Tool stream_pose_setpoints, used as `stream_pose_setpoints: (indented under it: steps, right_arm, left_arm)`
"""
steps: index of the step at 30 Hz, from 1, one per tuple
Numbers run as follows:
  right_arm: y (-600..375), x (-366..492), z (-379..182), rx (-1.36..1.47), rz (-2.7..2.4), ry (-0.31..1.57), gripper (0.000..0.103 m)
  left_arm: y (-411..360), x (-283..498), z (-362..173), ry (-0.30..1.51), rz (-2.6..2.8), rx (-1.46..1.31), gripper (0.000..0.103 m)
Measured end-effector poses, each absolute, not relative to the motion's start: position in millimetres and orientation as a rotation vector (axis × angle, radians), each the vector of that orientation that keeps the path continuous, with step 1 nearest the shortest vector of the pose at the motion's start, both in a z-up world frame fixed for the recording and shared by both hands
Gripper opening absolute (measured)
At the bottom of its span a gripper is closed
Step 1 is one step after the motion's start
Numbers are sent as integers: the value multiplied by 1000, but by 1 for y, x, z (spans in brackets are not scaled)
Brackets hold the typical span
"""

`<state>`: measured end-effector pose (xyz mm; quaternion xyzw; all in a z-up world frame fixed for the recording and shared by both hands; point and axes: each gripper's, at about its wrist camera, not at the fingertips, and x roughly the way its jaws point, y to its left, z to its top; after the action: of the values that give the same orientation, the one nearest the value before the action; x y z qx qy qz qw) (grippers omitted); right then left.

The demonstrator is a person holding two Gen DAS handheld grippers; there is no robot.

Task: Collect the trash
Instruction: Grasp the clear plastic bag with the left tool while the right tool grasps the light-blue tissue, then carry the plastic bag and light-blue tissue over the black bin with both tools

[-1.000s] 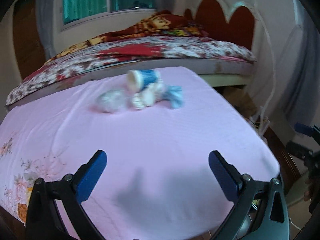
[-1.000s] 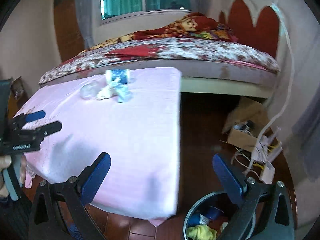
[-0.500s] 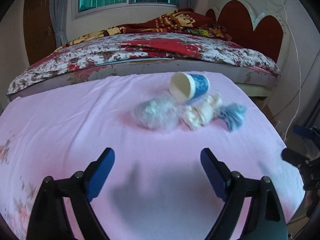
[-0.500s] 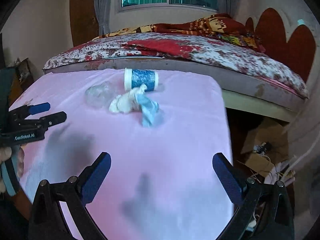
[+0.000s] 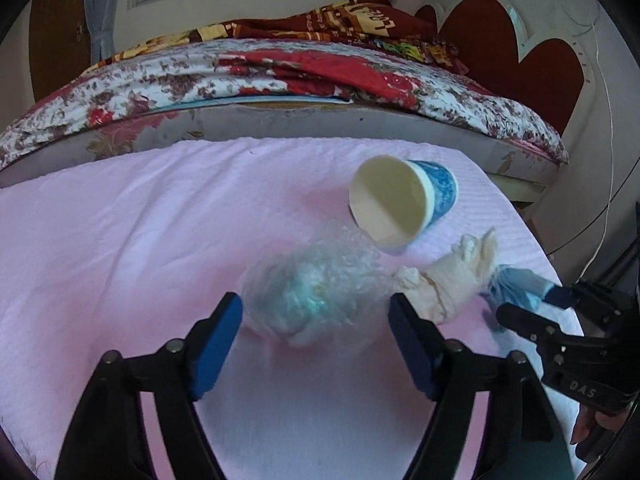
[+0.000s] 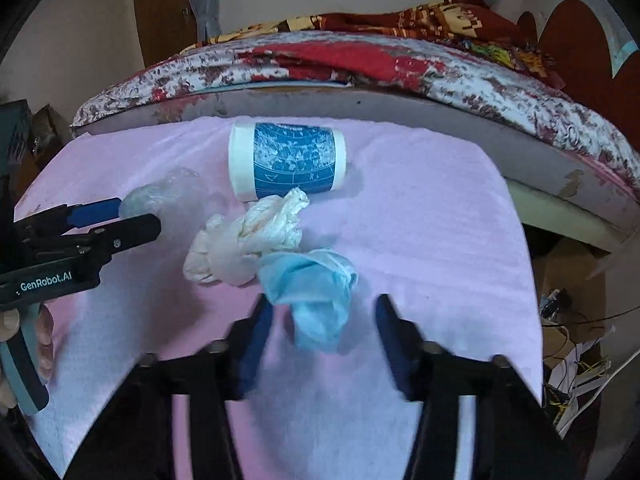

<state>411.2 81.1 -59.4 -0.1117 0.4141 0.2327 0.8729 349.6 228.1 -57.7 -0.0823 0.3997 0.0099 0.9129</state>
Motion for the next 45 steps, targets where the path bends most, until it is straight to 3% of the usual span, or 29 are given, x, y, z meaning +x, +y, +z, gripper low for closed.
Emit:
stream_pose_setpoints:
  steps: [2,4,9,12,29,45]
  right_arm:
    - [81,414,-62,-221,487,873,24]
    - [80,415,-64,-208,487,873,22]
    - [70,409,-61,-175,478,866,21]
    - [59,402,-56,-150,469,861,21]
    - [34,366,-29,-150,460,816,21]
    - [-62,255,27,-131,408,681,20]
  left_arm:
    - [229,356,-61,830,9,-188,67]
    - [229,358,-66,831,-6,-204,55]
    - [232,354,-69,817,-25,-216,41]
    - [233,346,-64,808,-32,-224,27]
    - [223,311,-37,722,-52,-205,16]
    - [156,221,9,621,-177,-110,14]
